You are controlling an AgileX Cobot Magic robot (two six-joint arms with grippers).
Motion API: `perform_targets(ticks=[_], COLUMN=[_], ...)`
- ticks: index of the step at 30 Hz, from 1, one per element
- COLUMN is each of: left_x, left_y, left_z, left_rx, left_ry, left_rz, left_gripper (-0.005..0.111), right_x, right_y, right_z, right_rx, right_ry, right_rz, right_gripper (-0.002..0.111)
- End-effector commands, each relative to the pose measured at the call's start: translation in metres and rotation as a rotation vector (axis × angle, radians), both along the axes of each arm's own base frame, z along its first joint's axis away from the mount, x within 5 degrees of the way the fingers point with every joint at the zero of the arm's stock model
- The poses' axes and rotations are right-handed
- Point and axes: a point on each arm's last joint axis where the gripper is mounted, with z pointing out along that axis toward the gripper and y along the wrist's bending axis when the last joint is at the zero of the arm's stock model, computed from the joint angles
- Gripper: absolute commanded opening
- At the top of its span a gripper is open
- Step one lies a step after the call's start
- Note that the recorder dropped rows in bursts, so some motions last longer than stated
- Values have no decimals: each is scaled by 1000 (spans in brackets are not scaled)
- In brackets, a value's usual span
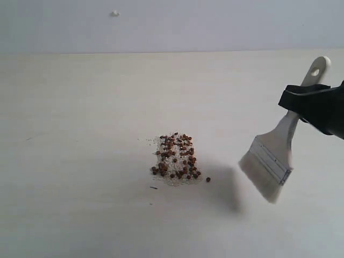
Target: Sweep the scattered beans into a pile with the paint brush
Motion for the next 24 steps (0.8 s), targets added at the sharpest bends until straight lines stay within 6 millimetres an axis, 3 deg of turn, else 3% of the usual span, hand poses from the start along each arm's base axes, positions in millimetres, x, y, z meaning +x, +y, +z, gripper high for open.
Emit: perform_targets(ticks=[1, 13, 24], left_x=[-1, -1, -1], left_y=[0, 0, 0], left_z=[1, 1, 1], left_rx=[2, 2, 2], left_ry=[-9, -9, -9], left_rz=[5, 5, 5], left_gripper=[0, 0, 0], right_x=[-1, -3, -3], right_y=[7, 27, 37], right_z=[-3, -13, -31], right_rx=[20, 108, 61], right_ry=[-30, -38, 2], right_rz=[35, 16, -75], right_gripper=[0, 0, 0])
